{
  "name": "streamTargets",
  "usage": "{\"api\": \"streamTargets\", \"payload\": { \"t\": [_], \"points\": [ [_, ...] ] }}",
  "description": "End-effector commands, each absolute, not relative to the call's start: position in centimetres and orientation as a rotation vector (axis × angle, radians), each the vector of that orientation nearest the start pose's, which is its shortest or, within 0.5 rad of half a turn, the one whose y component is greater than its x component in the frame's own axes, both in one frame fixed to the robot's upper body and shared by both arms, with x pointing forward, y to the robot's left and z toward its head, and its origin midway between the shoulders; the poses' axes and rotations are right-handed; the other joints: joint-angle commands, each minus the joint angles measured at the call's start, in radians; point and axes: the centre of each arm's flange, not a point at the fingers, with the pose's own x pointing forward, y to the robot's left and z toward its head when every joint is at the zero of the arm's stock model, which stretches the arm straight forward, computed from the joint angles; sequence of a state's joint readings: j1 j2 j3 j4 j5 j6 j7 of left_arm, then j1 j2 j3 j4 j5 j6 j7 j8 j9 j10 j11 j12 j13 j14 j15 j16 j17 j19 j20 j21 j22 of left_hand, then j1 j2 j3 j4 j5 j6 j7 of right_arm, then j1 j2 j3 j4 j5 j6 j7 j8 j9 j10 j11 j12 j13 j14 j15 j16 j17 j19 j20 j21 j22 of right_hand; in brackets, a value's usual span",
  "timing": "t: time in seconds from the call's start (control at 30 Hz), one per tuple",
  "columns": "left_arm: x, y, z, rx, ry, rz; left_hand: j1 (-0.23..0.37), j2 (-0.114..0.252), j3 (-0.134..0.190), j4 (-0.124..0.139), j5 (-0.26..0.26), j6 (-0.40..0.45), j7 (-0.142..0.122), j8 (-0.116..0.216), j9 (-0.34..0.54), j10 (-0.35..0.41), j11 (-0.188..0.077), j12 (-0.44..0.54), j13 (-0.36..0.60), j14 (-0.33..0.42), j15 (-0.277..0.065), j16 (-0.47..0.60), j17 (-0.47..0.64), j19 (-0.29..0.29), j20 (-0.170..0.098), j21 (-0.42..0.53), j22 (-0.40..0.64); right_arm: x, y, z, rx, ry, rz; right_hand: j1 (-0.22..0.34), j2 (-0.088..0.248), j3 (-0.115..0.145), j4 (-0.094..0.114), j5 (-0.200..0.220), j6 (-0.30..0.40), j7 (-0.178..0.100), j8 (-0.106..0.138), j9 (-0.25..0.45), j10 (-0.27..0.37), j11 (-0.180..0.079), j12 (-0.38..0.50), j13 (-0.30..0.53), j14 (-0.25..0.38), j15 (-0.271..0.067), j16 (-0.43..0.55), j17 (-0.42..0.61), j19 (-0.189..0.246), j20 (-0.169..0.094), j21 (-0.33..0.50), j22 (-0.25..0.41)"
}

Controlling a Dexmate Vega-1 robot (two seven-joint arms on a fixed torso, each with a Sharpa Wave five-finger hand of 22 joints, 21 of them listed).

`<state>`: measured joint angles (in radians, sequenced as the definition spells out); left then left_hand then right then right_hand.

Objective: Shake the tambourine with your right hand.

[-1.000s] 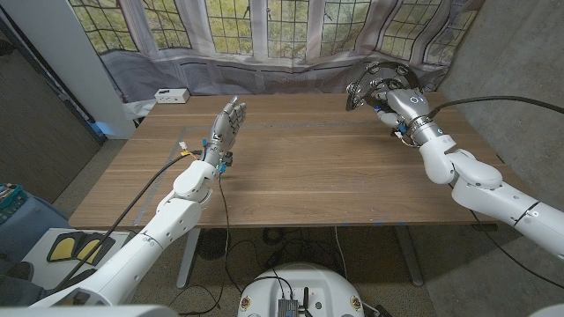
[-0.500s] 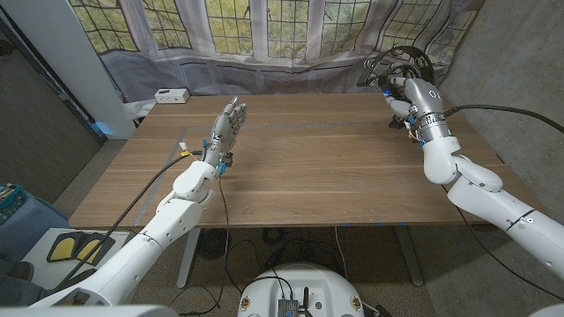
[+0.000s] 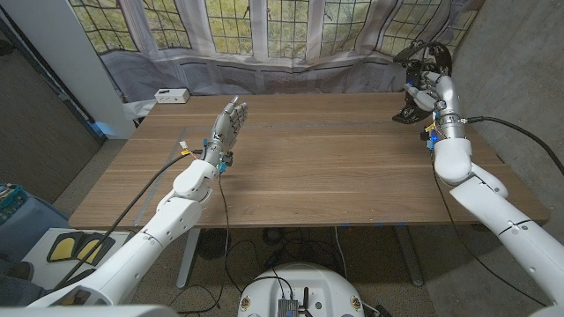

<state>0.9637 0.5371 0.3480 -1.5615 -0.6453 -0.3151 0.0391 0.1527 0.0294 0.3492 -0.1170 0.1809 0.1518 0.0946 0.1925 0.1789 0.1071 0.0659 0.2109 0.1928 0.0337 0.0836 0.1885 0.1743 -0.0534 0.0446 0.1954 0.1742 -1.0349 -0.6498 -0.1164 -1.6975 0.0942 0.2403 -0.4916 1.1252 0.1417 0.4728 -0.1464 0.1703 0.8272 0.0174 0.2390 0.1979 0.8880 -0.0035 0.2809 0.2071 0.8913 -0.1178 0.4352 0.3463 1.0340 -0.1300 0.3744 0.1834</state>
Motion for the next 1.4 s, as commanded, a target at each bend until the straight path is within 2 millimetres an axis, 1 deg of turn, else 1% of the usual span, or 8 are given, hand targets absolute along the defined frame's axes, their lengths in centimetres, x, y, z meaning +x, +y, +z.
{"api": "streamTargets", "payload": {
  "t": [0.03, 0.23, 0.4, 0.63, 0.83, 1.07, 1.3, 1.4],
  "points": [
    [60.3, 25.5, -1.0, -0.080, -0.706, -0.265, 0.001, 0.012, 0.002, -0.008, -0.003, 0.009, 0.002, -0.002, 0.003, 0.002, -0.005, 0.001, 0.003, 0.000, -0.003, -0.001, 0.006, -0.008, 0.000, 0.000, 0.005, 56.0, -41.5, 3.4, 0.471, -0.863, -0.210, 0.047, 0.049, 0.056, 0.055, 0.006, 0.066, -0.056, -0.004, 0.005, 0.001, 0.004, -0.002, 0.003, 0.013, -0.058, -0.001, 0.004, -0.001, -0.002, 0.010, 0.004],
    [60.4, 25.5, -1.0, -0.083, -0.705, -0.267, 0.001, 0.012, 0.002, -0.008, -0.003, 0.008, 0.002, -0.002, 0.003, 0.002, -0.005, 0.000, 0.003, 0.001, -0.004, -0.001, 0.006, -0.009, -0.001, 0.000, 0.005, 57.6, -42.0, 2.2, 0.740, -0.793, -0.111, 0.047, 0.049, 0.056, 0.056, 0.006, 0.065, -0.056, -0.007, 0.005, 0.002, 0.004, -0.004, 0.003, 0.012, -0.057, -0.003, 0.005, -0.002, -0.002, 0.012, 0.004],
    [60.6, 25.4, -1.1, -0.083, -0.702, -0.269, 0.001, 0.012, 0.002, -0.009, -0.003, 0.009, 0.001, -0.002, 0.003, 0.002, -0.006, 0.000, 0.003, 0.000, -0.004, -0.001, 0.006, -0.010, 0.001, 0.000, 0.005, 59.0, -41.5, 1.0, 0.968, -0.733, -0.013, 0.046, 0.047, 0.055, 0.056, 0.007, 0.064, -0.057, -0.009, 0.005, 0.001, 0.003, -0.006, 0.004, 0.008, -0.057, -0.007, 0.005, -0.006, -0.002, 0.012, 0.004],
    [60.7, 25.4, -1.0, -0.085, -0.701, -0.270, 0.001, 0.012, 0.002, -0.009, -0.003, 0.010, 0.001, -0.002, 0.003, 0.002, -0.006, 0.000, 0.003, 0.001, -0.003, -0.001, 0.006, -0.011, 0.002, 0.000, 0.005, 59.5, -41.1, 0.5, 1.031, -0.717, 0.030, 0.044, 0.048, 0.055, 0.058, 0.007, 0.063, -0.060, -0.011, 0.005, -0.003, 0.001, -0.010, 0.004, 0.006, -0.058, -0.011, 0.006, -0.010, -0.004, 0.013, 0.004],
    [60.8, 25.4, -1.1, -0.086, -0.698, -0.269, 0.000, 0.012, 0.002, -0.009, -0.003, 0.010, 0.002, -0.002, 0.003, 0.003, -0.006, 0.000, 0.003, 0.001, -0.002, -0.001, 0.006, -0.013, 0.003, -0.001, 0.005, 59.2, -40.9, 0.8, 0.957, -0.733, 0.017, 0.044, 0.049, 0.055, 0.059, 0.007, 0.063, -0.062, -0.013, 0.006, 0.003, 0.001, -0.011, 0.005, 0.007, -0.059, -0.013, 0.009, -0.010, -0.005, 0.016, 0.004],
    [60.8, 25.4, -1.2, -0.087, -0.694, -0.268, 0.000, 0.012, 0.002, -0.009, -0.003, 0.010, 0.002, -0.002, 0.003, 0.002, -0.006, 0.000, 0.003, 0.001, -0.002, -0.001, 0.006, -0.013, 0.004, -0.001, 0.005, 58.0, -40.7, 2.2, 0.691, -0.807, -0.019, 0.043, 0.049, 0.055, 0.060, 0.008, 0.063, -0.061, -0.014, 0.006, 0.001, 0.000, -0.013, 0.005, 0.009, -0.060, -0.014, 0.010, -0.012, -0.004, 0.017, 0.004],
    [60.8, 25.5, -1.3, -0.085, -0.691, -0.268, 0.000, 0.012, 0.002, -0.009, -0.003, 0.010, 0.002, -0.002, 0.003, 0.002, -0.006, 0.000, 0.003, 0.001, -0.003, -0.001, 0.006, -0.013, 0.004, 0.000, 0.005, 56.4, -40.1, 4.9, 0.362, -0.902, -0.035, 0.042, 0.048, 0.054, 0.061, 0.008, 0.064, -0.060, -0.015, 0.006, -0.001, 0.000, -0.016, 0.006, 0.008, -0.058, -0.016, 0.013, -0.016, 0.000, 0.019, 0.004],
    [60.8, 25.5, -1.3, -0.085, -0.690, -0.268, 0.000, 0.012, 0.002, -0.009, -0.003, 0.010, 0.002, -0.002, 0.003, 0.002, -0.005, 0.000, 0.003, 0.001, -0.002, -0.001, 0.006, -0.013, 0.004, 0.000, 0.006, 56.1, -39.9, 5.7, 0.286, -0.921, -0.020, 0.042, 0.048, 0.054, 0.061, 0.008, 0.066, -0.060, -0.015, 0.006, 0.001, 0.001, -0.016, 0.006, 0.009, -0.058, -0.016, 0.014, -0.018, 0.001, 0.019, 0.004]
  ]
}}
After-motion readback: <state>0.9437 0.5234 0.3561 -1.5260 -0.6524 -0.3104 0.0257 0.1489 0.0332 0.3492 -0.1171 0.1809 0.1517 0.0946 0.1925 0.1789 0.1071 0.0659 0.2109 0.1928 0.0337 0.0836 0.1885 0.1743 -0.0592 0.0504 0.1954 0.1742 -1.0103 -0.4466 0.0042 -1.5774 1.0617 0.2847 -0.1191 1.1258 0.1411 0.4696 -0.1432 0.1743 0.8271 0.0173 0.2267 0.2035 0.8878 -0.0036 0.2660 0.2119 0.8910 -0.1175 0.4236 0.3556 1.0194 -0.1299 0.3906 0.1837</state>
